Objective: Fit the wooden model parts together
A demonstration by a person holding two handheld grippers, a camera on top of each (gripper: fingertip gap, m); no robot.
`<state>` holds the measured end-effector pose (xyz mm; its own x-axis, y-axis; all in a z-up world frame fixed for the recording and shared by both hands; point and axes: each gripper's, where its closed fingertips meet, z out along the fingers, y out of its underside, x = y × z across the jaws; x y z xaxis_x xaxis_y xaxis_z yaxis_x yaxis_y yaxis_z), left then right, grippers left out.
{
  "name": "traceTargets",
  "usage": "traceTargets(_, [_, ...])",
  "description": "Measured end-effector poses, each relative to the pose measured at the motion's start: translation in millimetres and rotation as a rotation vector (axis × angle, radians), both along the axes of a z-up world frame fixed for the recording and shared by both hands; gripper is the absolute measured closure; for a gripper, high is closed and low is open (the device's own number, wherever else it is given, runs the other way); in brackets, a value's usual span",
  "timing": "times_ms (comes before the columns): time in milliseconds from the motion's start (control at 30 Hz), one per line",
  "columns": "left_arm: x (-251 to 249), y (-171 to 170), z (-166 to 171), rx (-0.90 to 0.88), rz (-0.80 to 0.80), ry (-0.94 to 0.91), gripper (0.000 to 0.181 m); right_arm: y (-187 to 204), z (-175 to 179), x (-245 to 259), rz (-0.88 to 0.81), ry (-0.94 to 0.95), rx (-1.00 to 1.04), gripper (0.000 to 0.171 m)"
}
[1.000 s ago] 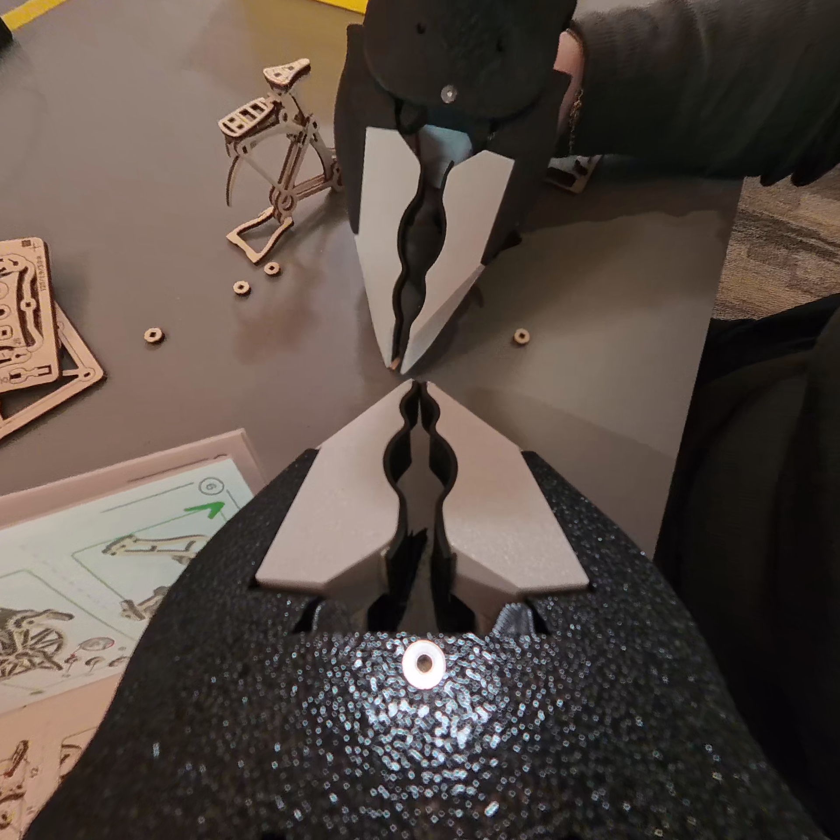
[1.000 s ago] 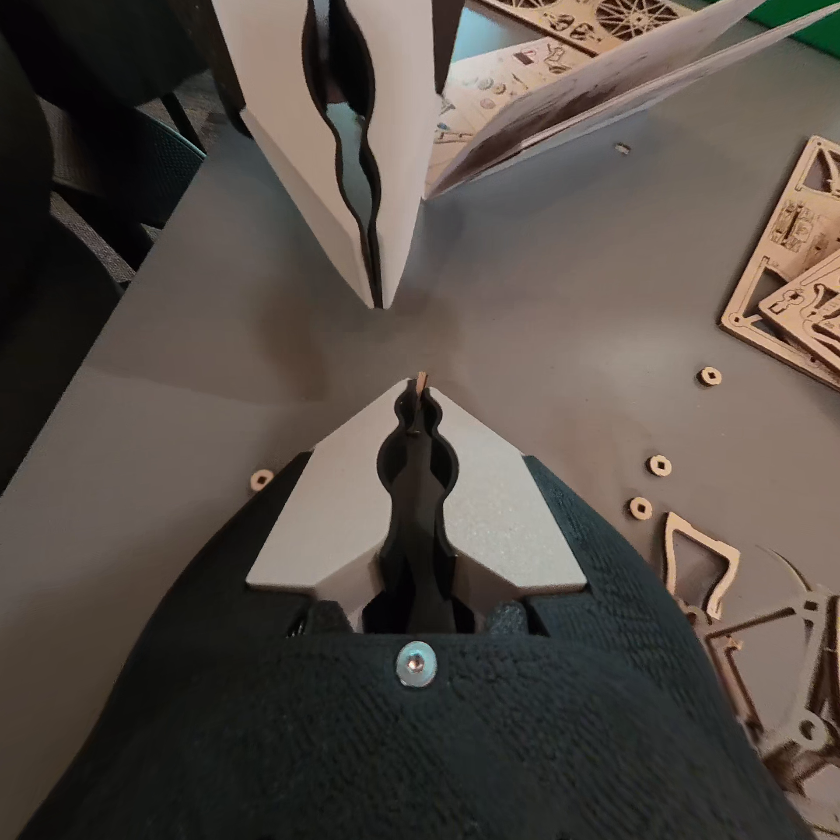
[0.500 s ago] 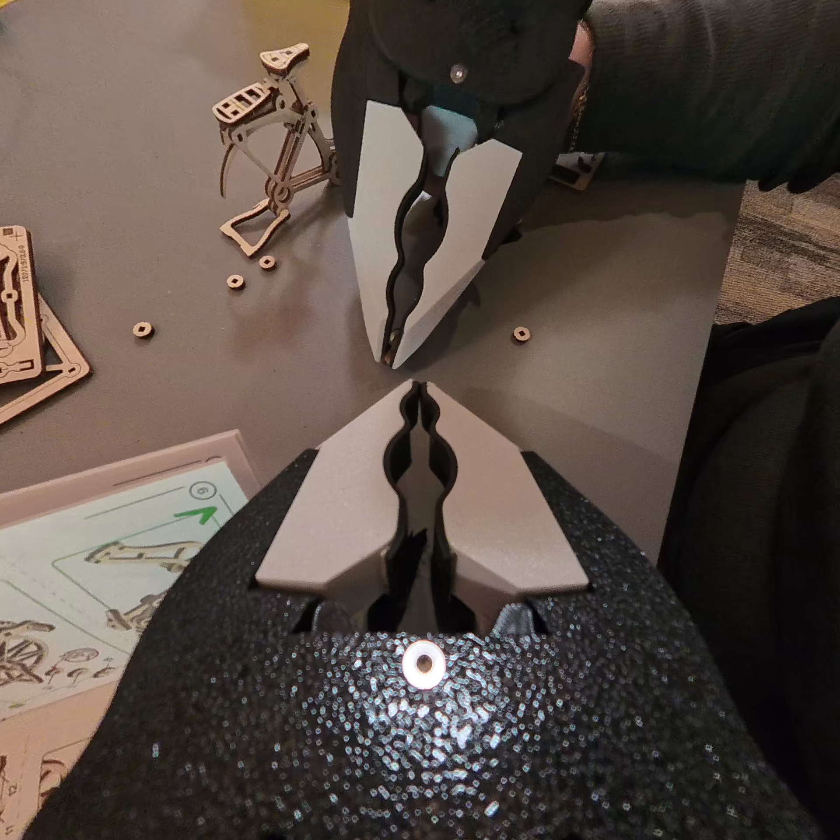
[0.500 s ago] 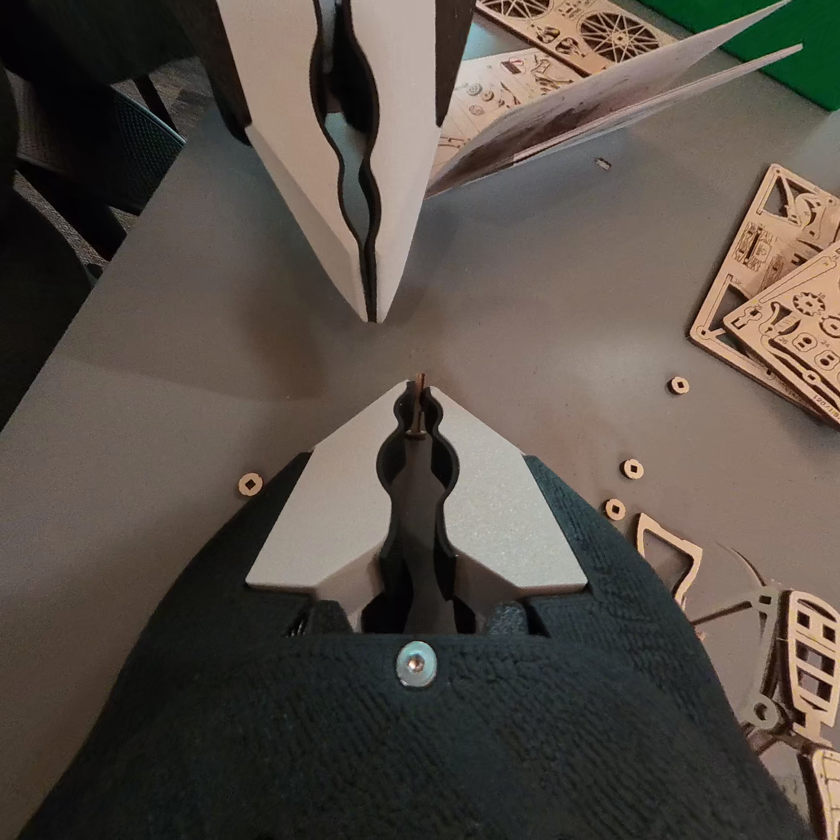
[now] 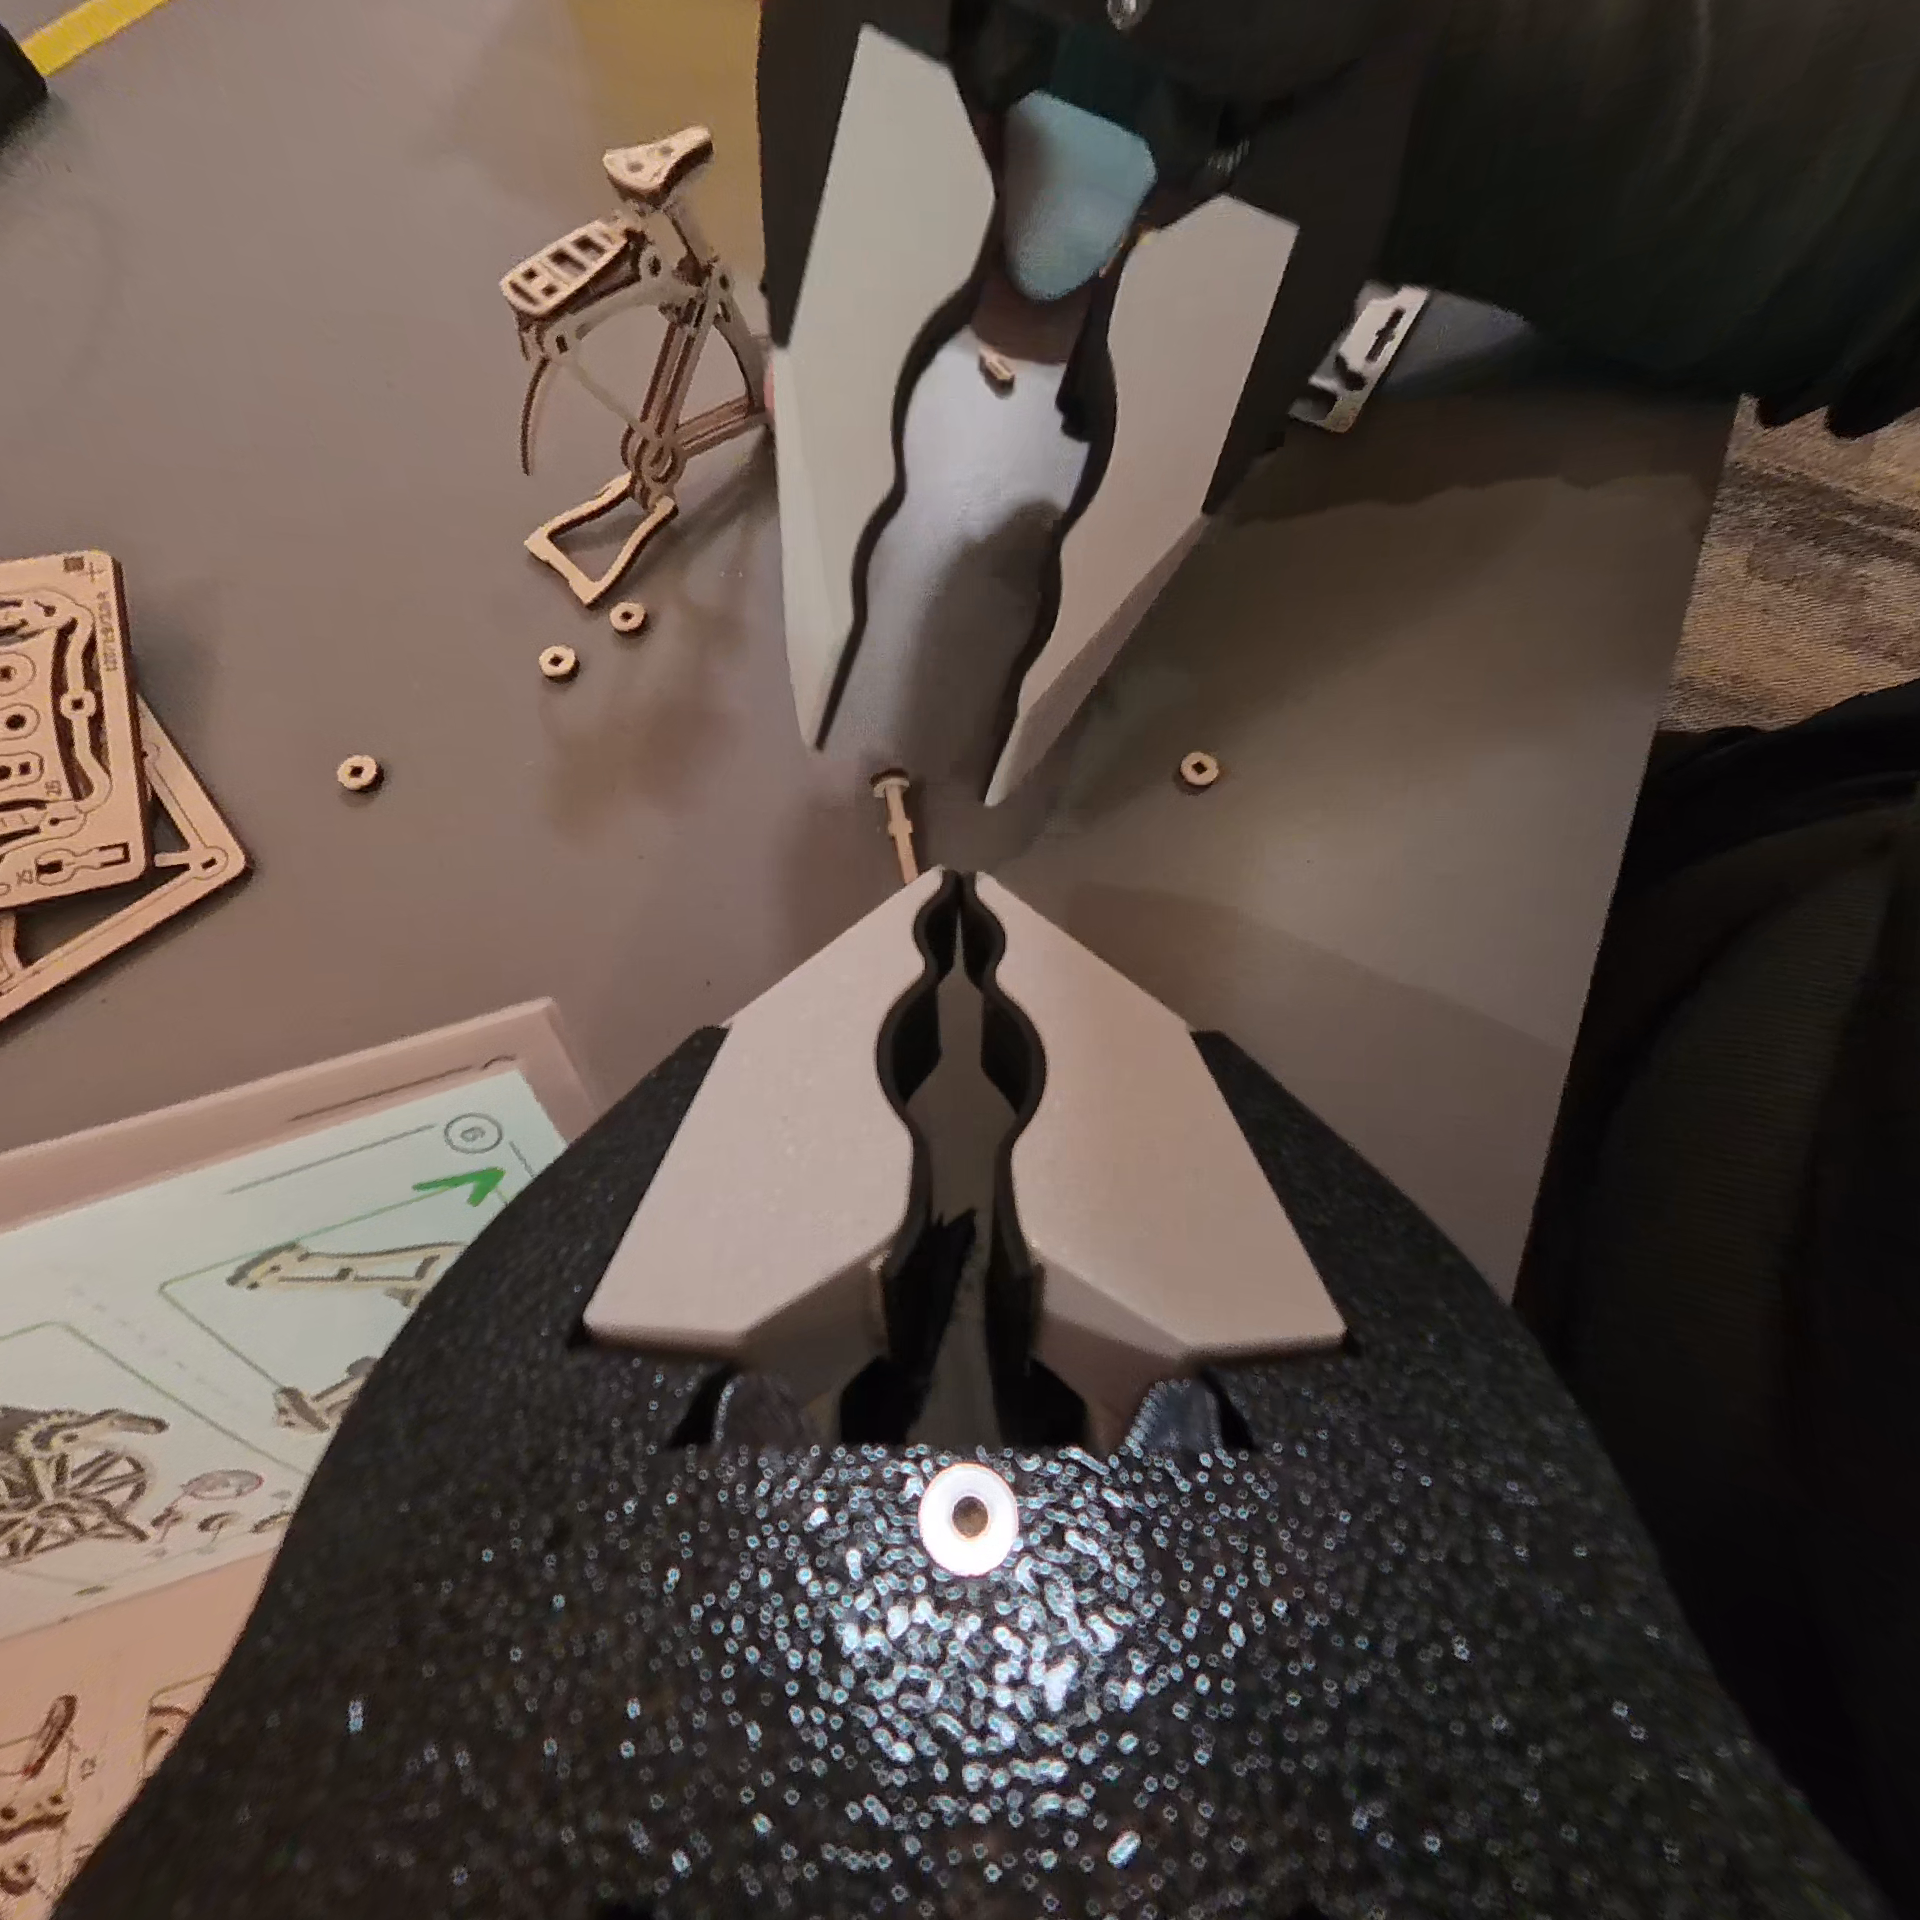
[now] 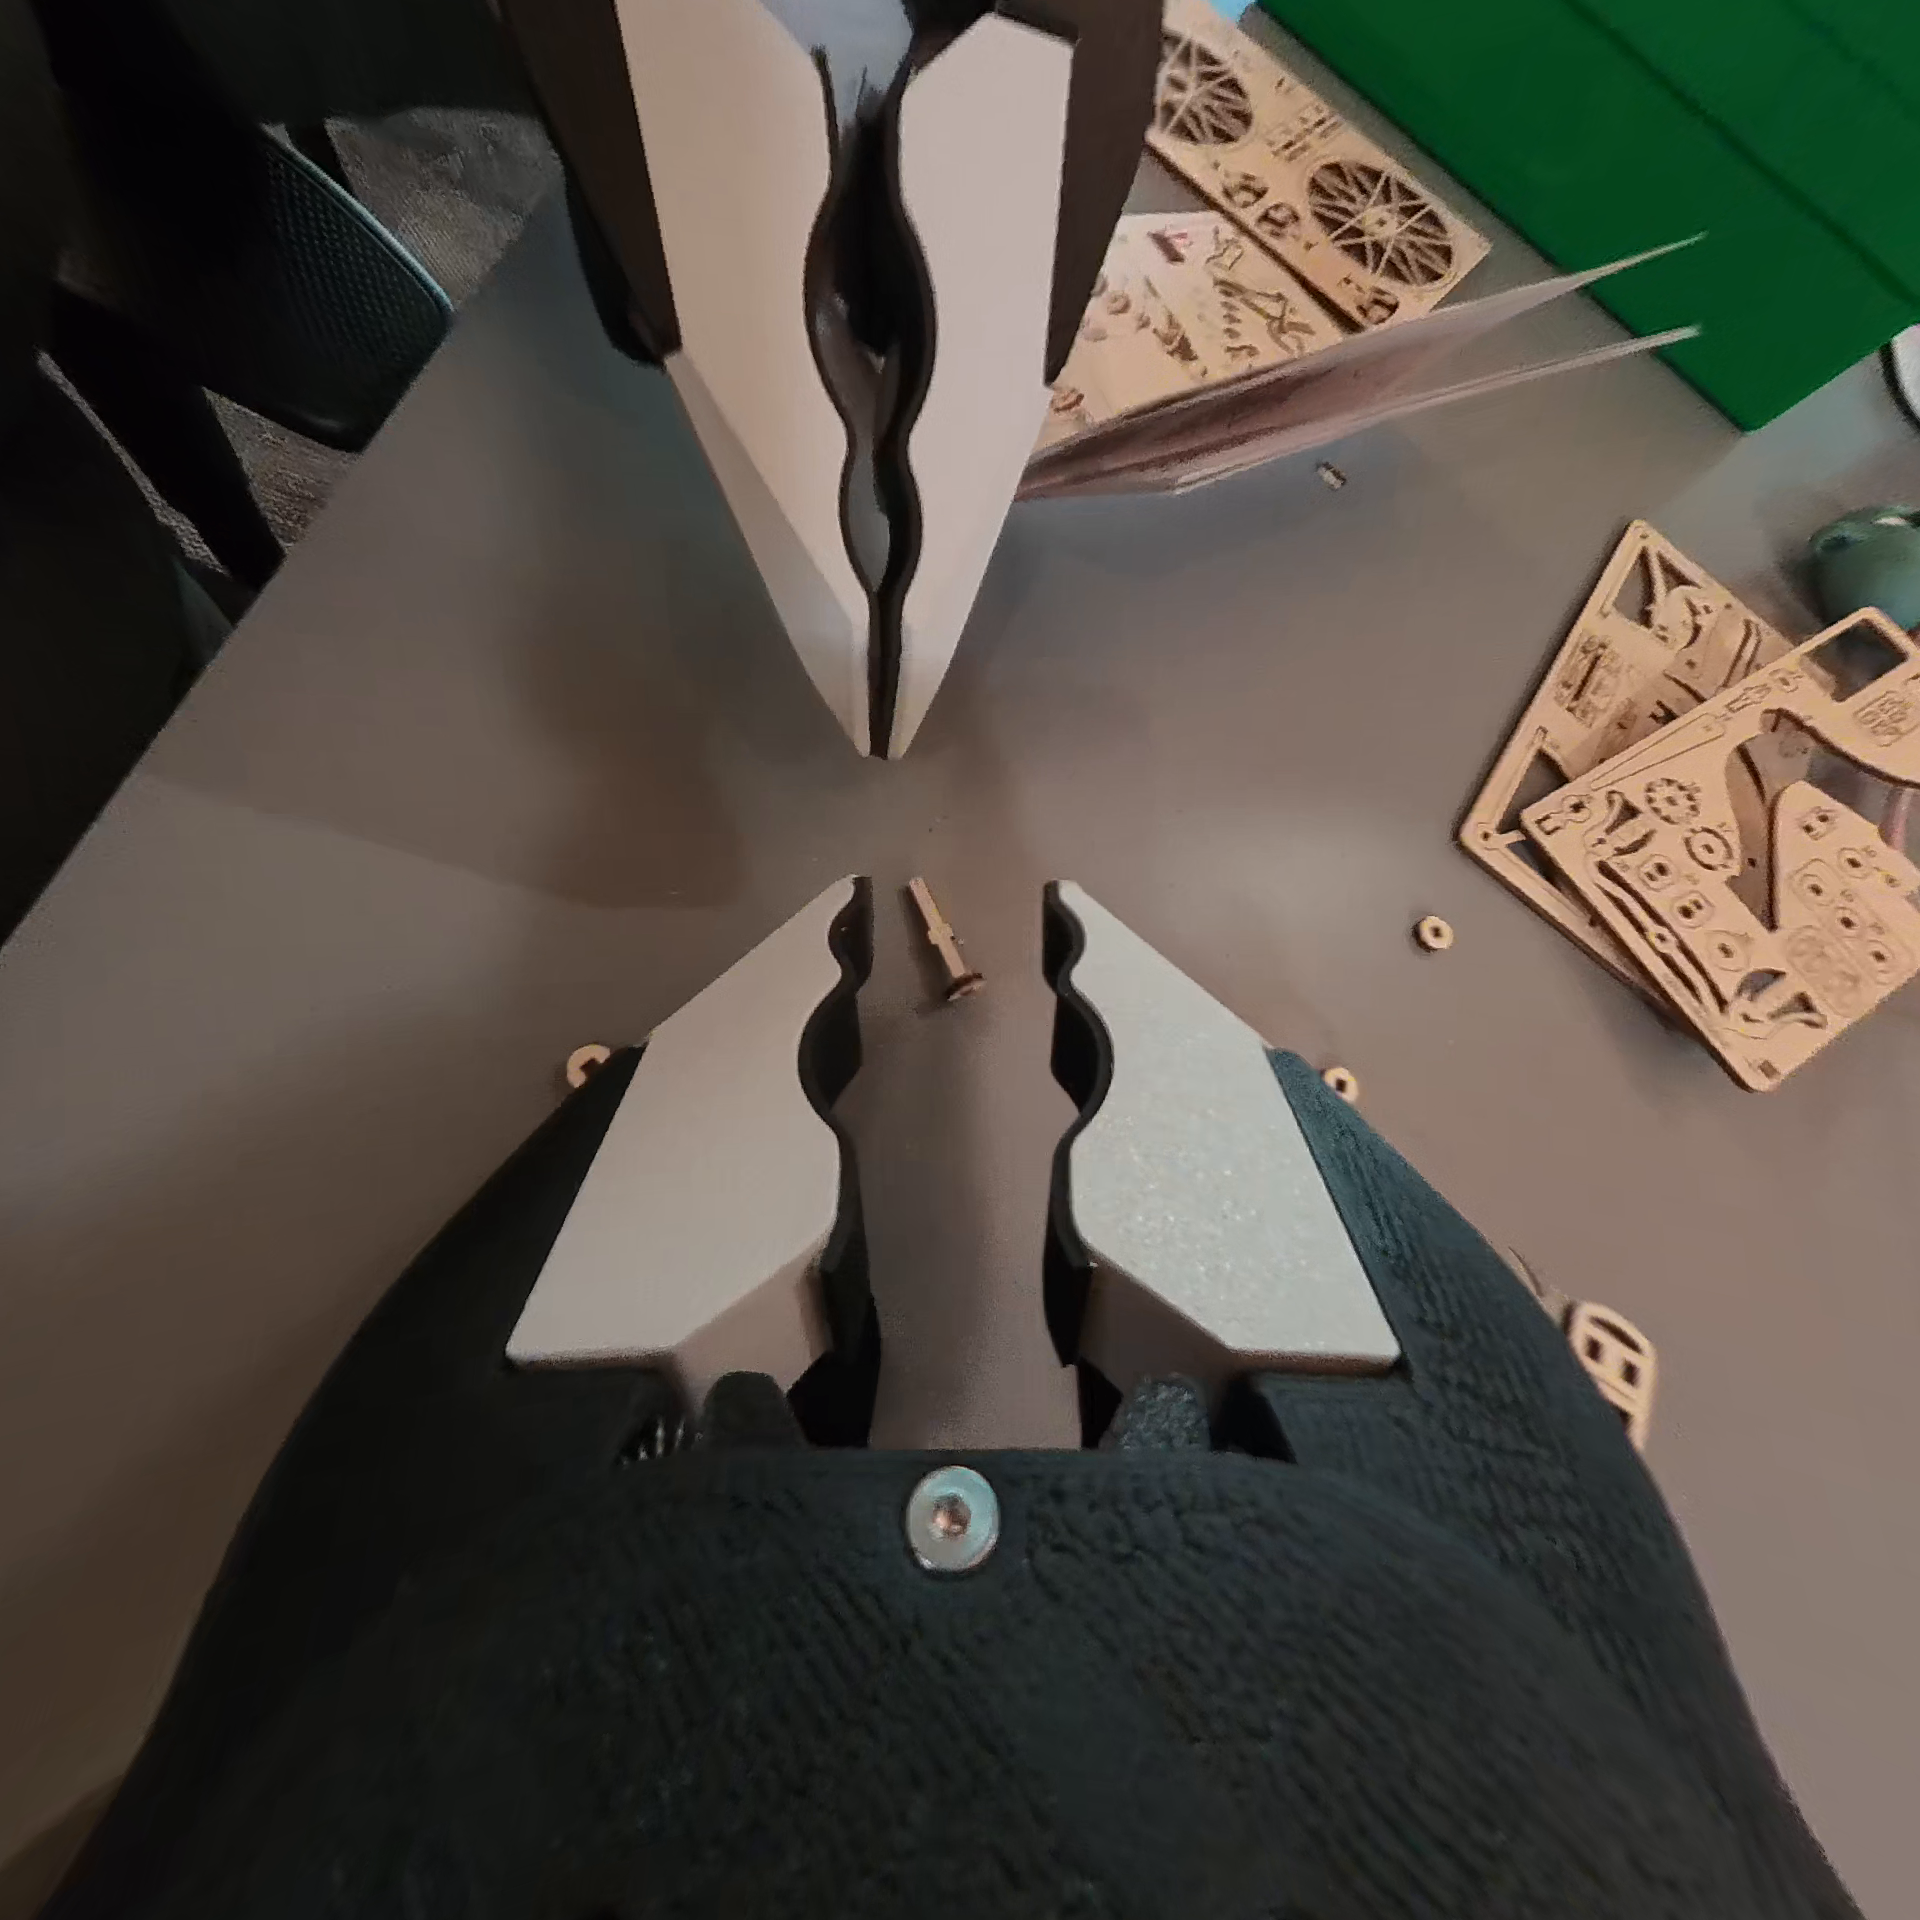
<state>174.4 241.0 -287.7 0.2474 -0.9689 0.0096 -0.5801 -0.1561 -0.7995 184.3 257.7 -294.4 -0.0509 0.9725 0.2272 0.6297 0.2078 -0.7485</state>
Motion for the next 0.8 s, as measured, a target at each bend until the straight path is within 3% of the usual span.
traceTargets(33, [1,0,2,0.010,0.001,-0.005,0.181,1,5,2,-0.007,0.007,0.006,0.136])
traceTargets(200, [12,-1,27,0.114,0.016,-0.135,0.178,16,62,28,-0.126,0.085,0.122,0.125])
traceTargets(367, [15,4,58,0.360,0.072,-0.245,0.166,15,115,61,-0.265,0.172,0.250,0.119])
traceTargets(567, [0,4,91,0.544,0.182,-0.388,0.166,-3,108,103,-0.466,0.229,0.308,0.108])
traceTargets(700, [-4,-4,91,0.668,0.207,-0.398,0.166,-20,90,139,-0.674,0.387,0.354,0.099])
traceTargets(800, [-2,-6,85,0.738,0.213,-0.381,0.166,-35,79,168,-0.825,0.426,0.507,0.087])
